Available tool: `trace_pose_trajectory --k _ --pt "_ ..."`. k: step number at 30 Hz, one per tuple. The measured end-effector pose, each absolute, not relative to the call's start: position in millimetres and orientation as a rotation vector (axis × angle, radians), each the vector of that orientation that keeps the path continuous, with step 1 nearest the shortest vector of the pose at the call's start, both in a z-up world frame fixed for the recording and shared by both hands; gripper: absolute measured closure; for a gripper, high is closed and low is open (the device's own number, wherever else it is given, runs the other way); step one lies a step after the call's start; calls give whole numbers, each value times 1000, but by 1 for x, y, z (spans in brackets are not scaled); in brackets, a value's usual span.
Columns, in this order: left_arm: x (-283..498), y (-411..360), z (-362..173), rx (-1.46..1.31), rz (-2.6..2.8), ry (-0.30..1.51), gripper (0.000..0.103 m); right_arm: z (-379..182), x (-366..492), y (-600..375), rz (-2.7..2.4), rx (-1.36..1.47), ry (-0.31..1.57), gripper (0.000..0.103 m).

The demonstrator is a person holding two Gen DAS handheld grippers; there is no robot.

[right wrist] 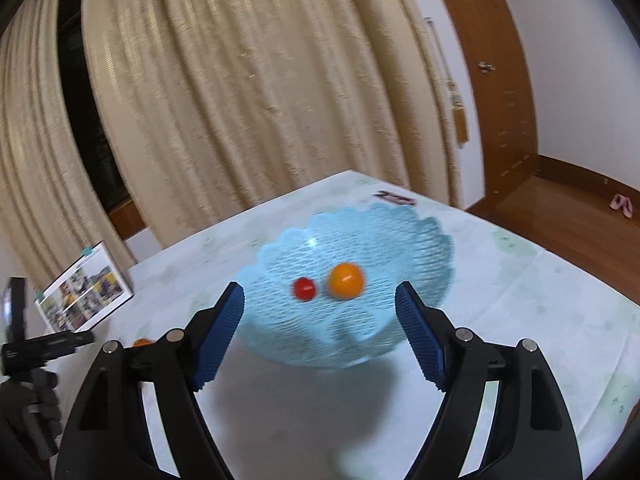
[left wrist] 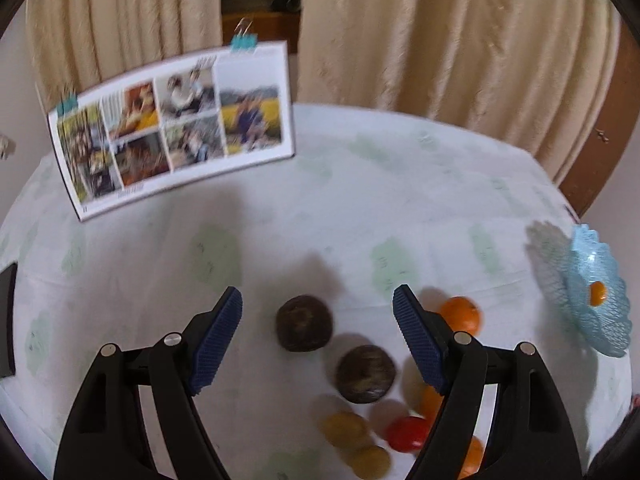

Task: Organize fruits
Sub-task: 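Grasp a dark brown round fruit with the left tool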

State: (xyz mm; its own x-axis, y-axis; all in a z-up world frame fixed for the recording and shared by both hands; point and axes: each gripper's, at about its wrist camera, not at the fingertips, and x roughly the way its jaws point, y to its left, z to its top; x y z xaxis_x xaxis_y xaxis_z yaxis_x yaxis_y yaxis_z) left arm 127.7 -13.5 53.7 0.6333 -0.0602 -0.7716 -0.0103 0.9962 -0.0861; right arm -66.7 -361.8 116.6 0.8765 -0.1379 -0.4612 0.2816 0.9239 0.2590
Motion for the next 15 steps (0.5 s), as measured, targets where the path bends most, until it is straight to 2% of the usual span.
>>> trace_pose_trajectory --k 5,15 --pt "138 -8 33 -101 -26 935 29 117 -56 -337 -179 291 483 24" --pt "142 -8 13 -97 -32 980 56 109 -37 -301 -90 263 548 24"
